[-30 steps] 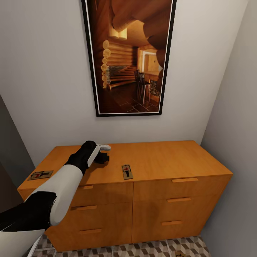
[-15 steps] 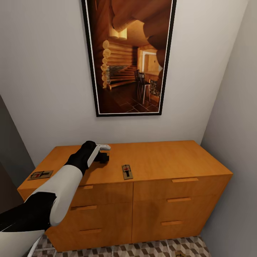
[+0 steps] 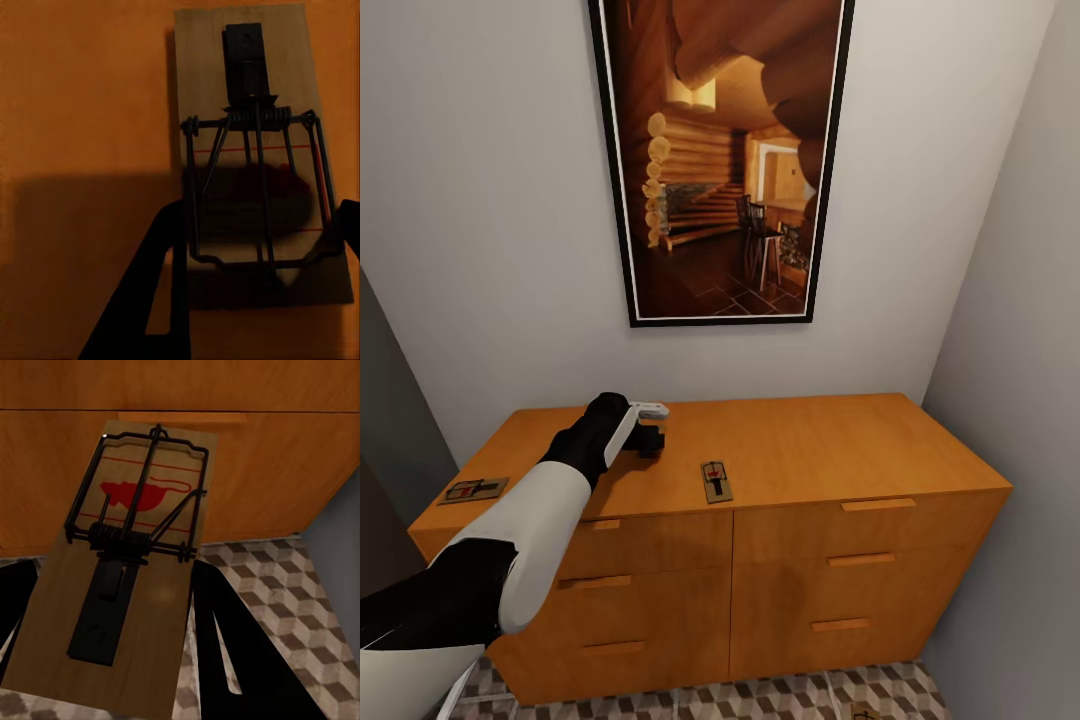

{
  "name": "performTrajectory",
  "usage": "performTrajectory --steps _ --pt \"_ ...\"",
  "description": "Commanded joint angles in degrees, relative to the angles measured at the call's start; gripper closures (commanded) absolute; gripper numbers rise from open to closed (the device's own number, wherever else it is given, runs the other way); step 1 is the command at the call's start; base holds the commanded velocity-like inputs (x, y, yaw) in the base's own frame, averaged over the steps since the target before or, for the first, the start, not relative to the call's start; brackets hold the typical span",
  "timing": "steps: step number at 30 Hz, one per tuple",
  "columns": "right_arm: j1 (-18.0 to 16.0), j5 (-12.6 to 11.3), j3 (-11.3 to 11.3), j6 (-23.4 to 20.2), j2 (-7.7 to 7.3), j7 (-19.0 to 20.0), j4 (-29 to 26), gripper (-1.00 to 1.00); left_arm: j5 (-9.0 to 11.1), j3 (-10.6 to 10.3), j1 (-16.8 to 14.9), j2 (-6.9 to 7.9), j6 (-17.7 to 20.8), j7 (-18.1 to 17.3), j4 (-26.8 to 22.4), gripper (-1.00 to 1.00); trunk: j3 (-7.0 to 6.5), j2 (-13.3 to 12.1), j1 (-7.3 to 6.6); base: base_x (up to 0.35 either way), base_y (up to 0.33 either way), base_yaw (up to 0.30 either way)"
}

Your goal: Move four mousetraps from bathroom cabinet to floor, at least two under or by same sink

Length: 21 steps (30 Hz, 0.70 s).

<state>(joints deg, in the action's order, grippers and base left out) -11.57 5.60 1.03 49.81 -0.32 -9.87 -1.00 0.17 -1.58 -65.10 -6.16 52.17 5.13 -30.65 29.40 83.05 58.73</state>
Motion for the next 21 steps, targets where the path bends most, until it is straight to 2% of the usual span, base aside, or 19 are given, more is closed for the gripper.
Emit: performTrajectory --steps 1,11,16,21 --pt "-0.04 0.38 0.11 0.13 0.02 -0.15 0.04 1.00 0.01 -0.18 -0.03 0.01 0.29 0.22 -0.54 1.00 0.06 0.03 0.00 0.000 0.000 0.000" --pt "-0.04 0.37 0.11 0.14 0.04 -0.15 0.04 1.00 0.09 -0.18 -0.03 -0.03 0.85 0.32 -5.45 1.00 0.06 0.03 0.00 0.000 0.000 0.000" --pt "-0.04 0.37 0.11 0.13 0.06 -0.15 0.04 1.00 0.10 -0.18 -0.03 -0.06 3.58 0.32 -8.90 1.00 0.06 0.03 0.00 0.000 0.000 0.000" --pt "-0.04 0.37 0.11 0.16 0.06 -0.15 0.04 1.00 0.10 -0.18 -0.03 -0.01 4.94 0.33 -10.25 1.00 0.06 0.03 0.00 0.000 0.000 0.000"
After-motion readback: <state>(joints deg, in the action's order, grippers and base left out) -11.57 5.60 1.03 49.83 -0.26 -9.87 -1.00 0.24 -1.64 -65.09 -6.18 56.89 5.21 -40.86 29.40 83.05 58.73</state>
